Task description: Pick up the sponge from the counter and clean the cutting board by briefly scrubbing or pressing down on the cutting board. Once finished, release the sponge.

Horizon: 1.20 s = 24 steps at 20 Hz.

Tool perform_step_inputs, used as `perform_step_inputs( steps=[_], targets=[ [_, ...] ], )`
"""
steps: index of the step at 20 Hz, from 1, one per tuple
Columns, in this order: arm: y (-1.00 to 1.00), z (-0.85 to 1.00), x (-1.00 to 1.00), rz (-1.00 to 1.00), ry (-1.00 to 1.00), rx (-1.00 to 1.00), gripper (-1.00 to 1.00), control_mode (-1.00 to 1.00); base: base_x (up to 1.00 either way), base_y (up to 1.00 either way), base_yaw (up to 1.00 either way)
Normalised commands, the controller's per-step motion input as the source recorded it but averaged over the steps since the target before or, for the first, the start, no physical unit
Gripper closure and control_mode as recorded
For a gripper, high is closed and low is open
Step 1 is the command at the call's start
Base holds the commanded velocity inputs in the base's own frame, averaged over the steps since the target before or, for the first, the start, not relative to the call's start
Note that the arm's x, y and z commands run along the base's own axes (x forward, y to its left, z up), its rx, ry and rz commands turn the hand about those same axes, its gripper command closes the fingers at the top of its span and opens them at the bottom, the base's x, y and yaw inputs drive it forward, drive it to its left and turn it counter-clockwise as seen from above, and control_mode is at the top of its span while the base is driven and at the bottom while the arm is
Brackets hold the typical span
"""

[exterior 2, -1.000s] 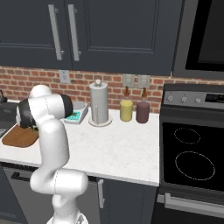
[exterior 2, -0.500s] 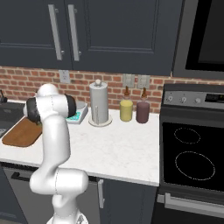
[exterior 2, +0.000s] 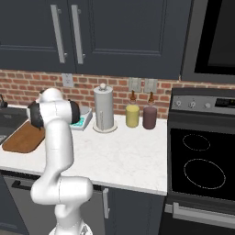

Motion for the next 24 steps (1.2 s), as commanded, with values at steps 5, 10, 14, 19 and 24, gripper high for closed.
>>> perform_step_inputs(
  steps=[5,10,14,19,24],
  targets=[
    [-0.03,-0.04,-0.87,0.07,-0.02,-0.01,1.00,-1.00,0.00,0.00,0.00],
    [-0.56,0.00,-1.00,0.04,-0.10,0.00,1.00,-1.00,0.00,0.00,0.00],
    [-0.97,0.00,-0.99,0.16,-0.16,0.00,1.00,-1.00,0.00,0.00,0.00],
    [-1.00,-0.01,-0.34,0.27,-0.06,0.00,1.00,-1.00,0.00,0.00,0.00],
    [-0.97,-0.06,0.26,0.24,0.01,0.05,-1.00,-1.00,0.00,0.00,0.00]
  ],
)
